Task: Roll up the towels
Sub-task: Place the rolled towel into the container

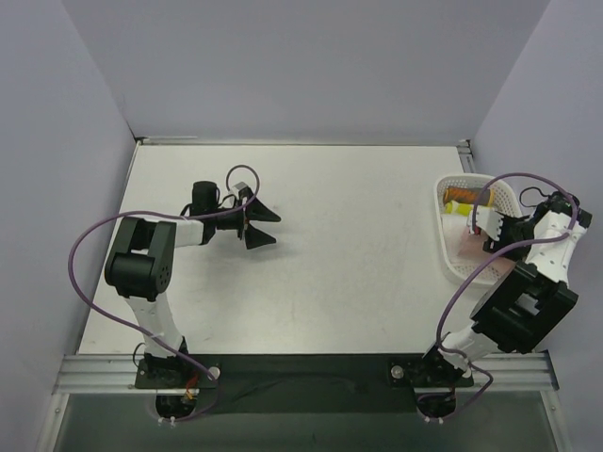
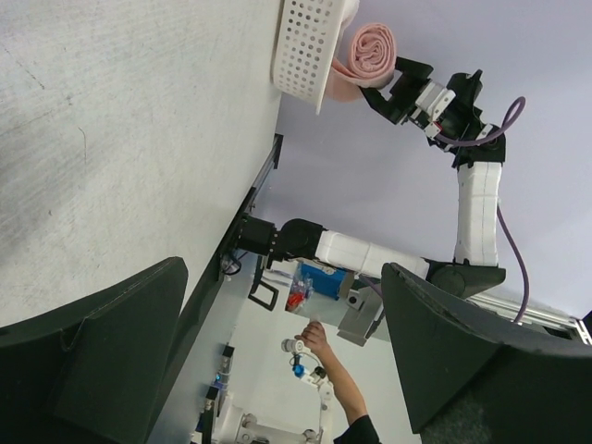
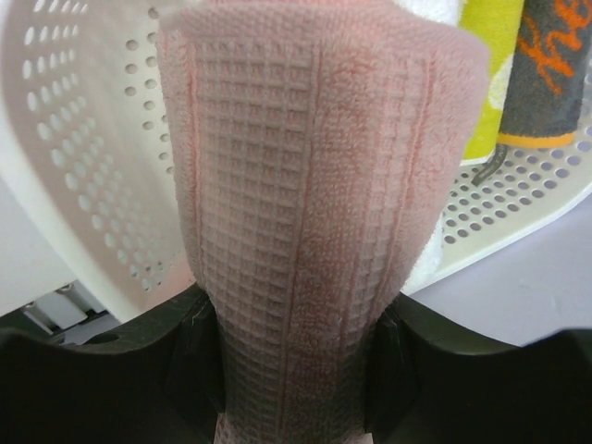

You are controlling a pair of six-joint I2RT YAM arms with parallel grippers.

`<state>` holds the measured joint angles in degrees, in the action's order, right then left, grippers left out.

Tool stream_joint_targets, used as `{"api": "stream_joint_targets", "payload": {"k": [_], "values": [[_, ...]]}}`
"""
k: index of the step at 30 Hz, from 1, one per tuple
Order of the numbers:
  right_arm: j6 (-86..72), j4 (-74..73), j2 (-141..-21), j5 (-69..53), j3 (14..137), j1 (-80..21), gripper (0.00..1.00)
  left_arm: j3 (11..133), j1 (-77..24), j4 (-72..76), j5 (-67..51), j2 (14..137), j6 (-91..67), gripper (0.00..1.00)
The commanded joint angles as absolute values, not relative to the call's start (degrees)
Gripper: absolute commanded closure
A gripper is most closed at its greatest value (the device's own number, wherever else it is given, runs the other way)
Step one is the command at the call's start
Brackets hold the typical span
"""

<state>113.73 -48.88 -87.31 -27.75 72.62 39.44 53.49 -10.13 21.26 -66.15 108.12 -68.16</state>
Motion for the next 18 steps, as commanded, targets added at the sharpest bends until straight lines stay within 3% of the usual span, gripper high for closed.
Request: {"api": "stream_joint_targets", "payload": {"k": [1, 10, 18], "values": [[139.03, -47.55, -88.15, -33.30, 73.66, 39.90, 1.00, 53.62, -9.67, 24.08, -68.12, 105.21, -67.32, 0.03], [144.92, -48.95, -87.37, -38.93, 71.10, 38.50, 1.00, 52.12, -9.23, 23.38, -68.12, 104.41, -66.27, 0.03], [151.26, -56.42, -89.12, -35.86, 71.19, 38.94, 1.00, 52.91, -9.14, 22.94, -67.94, 105.12, -65.92, 0.03]]}}
